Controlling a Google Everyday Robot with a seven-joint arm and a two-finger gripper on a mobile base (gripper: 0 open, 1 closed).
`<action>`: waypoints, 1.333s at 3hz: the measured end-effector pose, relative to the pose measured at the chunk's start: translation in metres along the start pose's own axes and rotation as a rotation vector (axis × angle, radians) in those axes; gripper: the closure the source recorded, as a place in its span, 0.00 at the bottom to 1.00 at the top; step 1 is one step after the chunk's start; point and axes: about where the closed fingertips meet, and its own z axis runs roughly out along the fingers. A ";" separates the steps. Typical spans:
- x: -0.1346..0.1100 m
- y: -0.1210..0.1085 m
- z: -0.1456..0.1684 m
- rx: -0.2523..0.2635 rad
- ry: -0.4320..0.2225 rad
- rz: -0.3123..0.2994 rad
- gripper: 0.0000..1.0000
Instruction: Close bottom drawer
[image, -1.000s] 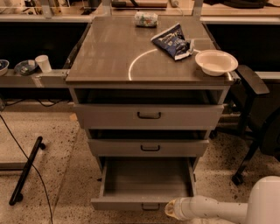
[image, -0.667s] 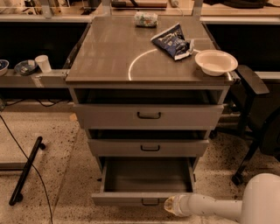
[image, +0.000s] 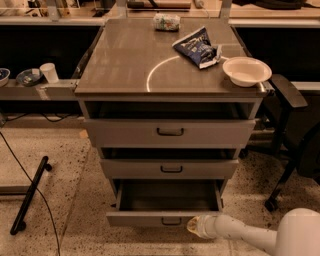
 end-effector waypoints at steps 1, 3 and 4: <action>0.001 -0.019 0.008 0.022 -0.016 0.013 1.00; -0.003 -0.057 0.027 0.061 -0.071 0.028 1.00; -0.008 -0.077 0.034 0.086 -0.092 0.027 0.82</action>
Offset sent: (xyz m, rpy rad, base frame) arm 0.0731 -0.0097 -0.0061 0.0715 -0.0775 -0.0572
